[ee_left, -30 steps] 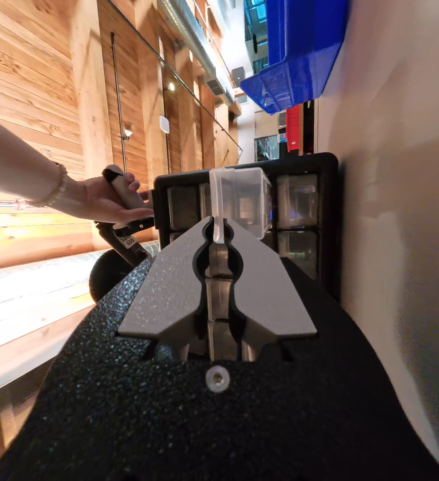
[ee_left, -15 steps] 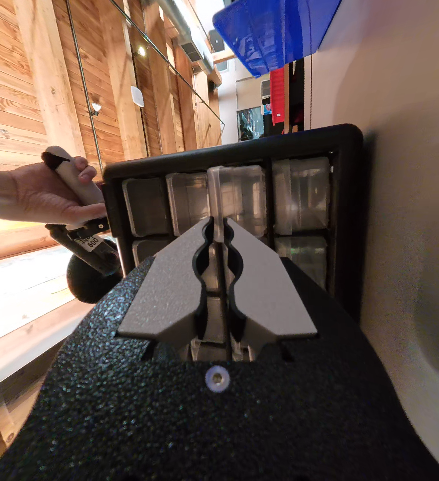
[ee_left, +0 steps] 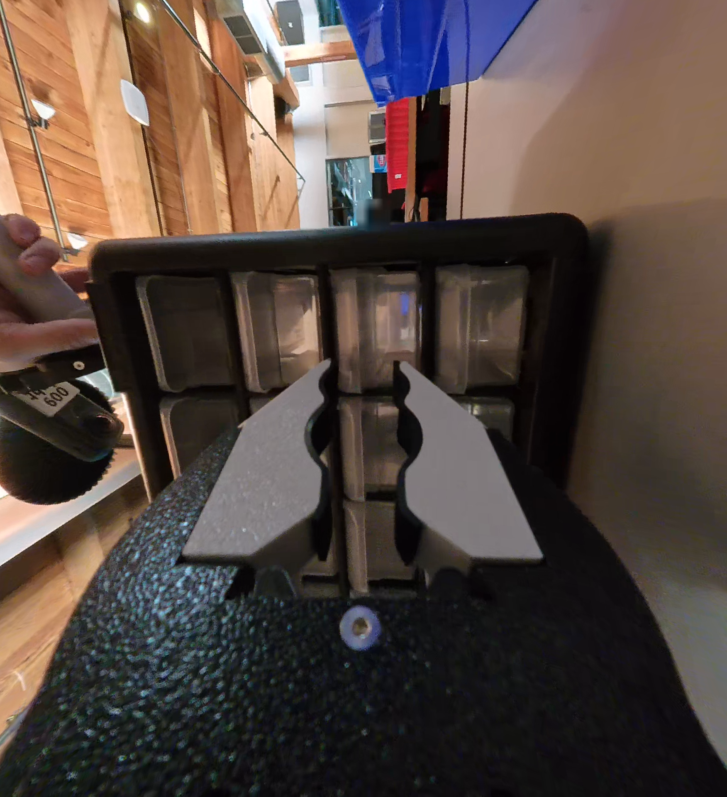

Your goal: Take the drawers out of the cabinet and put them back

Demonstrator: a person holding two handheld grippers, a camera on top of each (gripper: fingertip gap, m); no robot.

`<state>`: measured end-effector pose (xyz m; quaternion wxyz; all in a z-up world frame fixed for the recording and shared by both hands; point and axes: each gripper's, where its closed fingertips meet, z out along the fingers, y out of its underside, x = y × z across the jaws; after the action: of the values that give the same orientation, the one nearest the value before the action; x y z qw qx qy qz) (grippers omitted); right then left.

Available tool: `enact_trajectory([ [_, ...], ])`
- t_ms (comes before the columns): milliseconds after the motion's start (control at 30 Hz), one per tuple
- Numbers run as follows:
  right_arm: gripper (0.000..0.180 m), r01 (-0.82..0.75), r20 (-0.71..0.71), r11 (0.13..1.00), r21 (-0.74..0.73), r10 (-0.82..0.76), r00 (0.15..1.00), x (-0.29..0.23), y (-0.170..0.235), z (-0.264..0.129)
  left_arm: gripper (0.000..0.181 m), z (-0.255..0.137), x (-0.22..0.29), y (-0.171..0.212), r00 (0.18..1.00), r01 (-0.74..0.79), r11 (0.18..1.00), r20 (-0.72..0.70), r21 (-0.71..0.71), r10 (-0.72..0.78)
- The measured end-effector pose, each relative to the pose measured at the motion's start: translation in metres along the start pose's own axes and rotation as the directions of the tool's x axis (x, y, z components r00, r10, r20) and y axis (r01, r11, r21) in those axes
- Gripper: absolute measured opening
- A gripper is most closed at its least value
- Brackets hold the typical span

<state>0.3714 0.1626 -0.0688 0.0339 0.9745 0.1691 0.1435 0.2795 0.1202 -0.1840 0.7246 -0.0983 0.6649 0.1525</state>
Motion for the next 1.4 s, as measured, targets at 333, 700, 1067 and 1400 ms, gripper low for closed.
enact_trajectory([
  [333,0.0,0.059,-0.111,0.997,-0.041,-0.063,0.992,0.002,0.0,0.0,0.031,-0.057,-0.016,0.036,0.768,0.611,0.791,-0.226,-0.026,-0.6],
  [700,0.068,0.026,-0.289,0.906,0.423,0.108,0.951,0.017,-0.001,-0.041,0.035,-0.129,0.015,0.146,0.399,0.786,0.522,-0.372,-0.331,-0.838],
  [1067,0.106,-0.08,-0.267,0.512,0.855,0.566,0.78,-0.049,0.104,-0.041,0.035,-0.115,-0.03,0.211,0.097,0.922,0.181,-0.248,-0.343,-0.964],
  [1400,0.12,-0.087,0.115,-0.08,0.993,0.833,0.541,-0.116,0.129,-0.018,0.057,-0.072,-0.052,0.249,0.092,0.979,0.084,0.033,-0.187,-0.995],
])
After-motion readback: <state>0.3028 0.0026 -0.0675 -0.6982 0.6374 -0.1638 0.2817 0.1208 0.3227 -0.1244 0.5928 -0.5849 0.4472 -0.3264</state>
